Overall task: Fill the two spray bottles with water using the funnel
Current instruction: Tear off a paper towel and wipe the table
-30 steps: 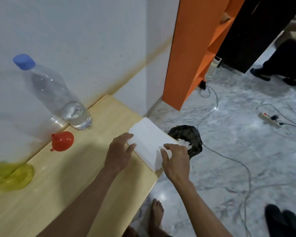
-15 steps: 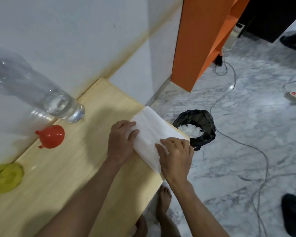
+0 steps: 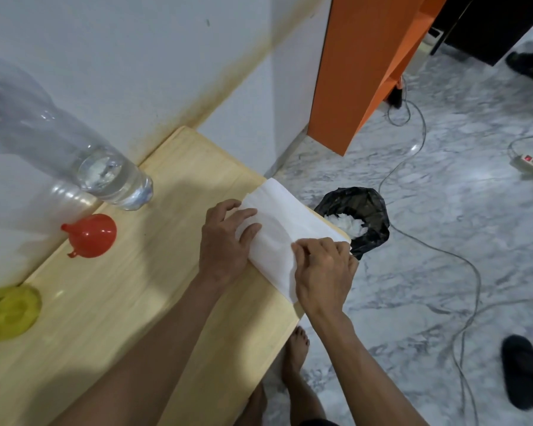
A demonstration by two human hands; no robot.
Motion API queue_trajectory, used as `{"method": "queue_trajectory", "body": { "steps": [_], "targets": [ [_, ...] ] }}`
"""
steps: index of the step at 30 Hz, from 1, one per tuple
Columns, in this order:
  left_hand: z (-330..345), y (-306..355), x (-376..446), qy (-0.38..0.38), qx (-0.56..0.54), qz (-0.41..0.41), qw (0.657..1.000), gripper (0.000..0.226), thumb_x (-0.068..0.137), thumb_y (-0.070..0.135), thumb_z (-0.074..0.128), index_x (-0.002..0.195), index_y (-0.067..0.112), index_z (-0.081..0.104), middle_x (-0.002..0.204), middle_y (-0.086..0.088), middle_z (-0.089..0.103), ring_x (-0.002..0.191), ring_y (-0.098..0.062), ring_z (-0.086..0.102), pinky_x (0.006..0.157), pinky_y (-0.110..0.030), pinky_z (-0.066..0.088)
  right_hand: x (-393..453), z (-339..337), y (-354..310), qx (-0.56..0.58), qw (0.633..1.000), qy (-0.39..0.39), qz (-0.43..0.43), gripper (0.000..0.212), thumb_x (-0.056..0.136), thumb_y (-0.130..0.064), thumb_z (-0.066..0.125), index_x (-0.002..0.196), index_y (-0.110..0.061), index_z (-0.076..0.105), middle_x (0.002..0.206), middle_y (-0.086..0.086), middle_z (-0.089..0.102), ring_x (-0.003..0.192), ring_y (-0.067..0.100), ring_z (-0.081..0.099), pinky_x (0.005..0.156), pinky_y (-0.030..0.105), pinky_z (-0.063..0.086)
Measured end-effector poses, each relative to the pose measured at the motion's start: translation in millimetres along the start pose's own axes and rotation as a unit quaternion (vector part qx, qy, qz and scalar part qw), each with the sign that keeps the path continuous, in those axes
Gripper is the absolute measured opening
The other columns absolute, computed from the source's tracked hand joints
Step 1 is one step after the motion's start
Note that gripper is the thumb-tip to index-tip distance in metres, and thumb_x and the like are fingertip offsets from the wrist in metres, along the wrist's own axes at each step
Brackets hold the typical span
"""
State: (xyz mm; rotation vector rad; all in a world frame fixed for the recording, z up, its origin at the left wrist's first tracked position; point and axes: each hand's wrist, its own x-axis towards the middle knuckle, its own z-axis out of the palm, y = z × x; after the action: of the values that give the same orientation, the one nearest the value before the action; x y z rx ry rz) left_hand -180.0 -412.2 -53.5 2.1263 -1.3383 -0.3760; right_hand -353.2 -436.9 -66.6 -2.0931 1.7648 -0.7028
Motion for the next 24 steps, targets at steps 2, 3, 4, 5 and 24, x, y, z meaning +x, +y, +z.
{"method": "queue_trajectory", "body": {
  "steps": [2,3,4,5,24],
  "targets": [
    [1.2,3.1,1.6,0.006,0.003,0.021,1.000,0.027,0.089,0.030,0.070,0.114,0.021,0.073,0.126,-0.005,0.060,0.117,-0.024,0.051,0.092,-0.045,0.051,-0.4,-0.4,-0.4,-0.005,1.000,-0.006,0.002,0.013,0.091,-0.031,0.067,0.083,-0.022,0.072,0.081,-0.002,0.066,0.083,0.026,0.053,0.073,0.034,0.024],
    [1.7,5.7,2.7,0.005,0.002,0.034,0.999,0.028,0.089,0.032,0.068,0.115,0.022,0.073,0.128,-0.005,0.060,0.118,-0.024,0.050,0.092,-0.047,0.051,-0.2,-0.9,-0.5,-0.005,1.000,-0.005,0.002,0.017,0.092,-0.032,0.063,0.082,-0.021,0.071,0.081,-0.002,0.065,0.082,0.026,0.053,0.074,0.034,0.024],
    [2.0,8.6,3.8,0.001,0.003,0.051,0.999,0.029,0.089,0.034,0.067,0.116,0.023,0.073,0.129,-0.005,0.060,0.119,-0.023,0.050,0.093,-0.048,0.050,-0.1,-1.7,-0.4,-0.002,1.000,-0.002,-0.001,0.020,0.094,-0.034,0.060,0.082,-0.021,0.070,0.081,-0.002,0.064,0.081,0.026,0.053,0.074,0.033,0.024],
    [2.2,11.1,5.2,-0.006,0.007,0.075,0.997,0.031,0.089,0.036,0.065,0.117,0.025,0.072,0.130,-0.006,0.060,0.121,-0.023,0.050,0.095,-0.048,0.049,0.0,-2.7,-0.8,0.005,1.000,0.002,-0.006,0.021,0.095,-0.035,0.058,0.083,-0.021,0.069,0.082,-0.003,0.063,0.082,0.024,0.052,0.074,0.032,0.024],
    [-12.9,23.8,9.7,-0.183,0.121,0.098,0.971,0.032,0.097,0.037,0.059,0.127,0.028,0.064,0.140,0.010,0.052,0.139,-0.011,0.031,0.122,-0.052,0.003,3.8,-24.5,2.1,-0.002,0.991,-0.136,-0.007,0.032,0.094,-0.039,0.069,0.118,-0.020,0.071,0.111,0.000,0.068,0.104,0.029,0.056,0.081,0.038,0.037]
  ]
}}
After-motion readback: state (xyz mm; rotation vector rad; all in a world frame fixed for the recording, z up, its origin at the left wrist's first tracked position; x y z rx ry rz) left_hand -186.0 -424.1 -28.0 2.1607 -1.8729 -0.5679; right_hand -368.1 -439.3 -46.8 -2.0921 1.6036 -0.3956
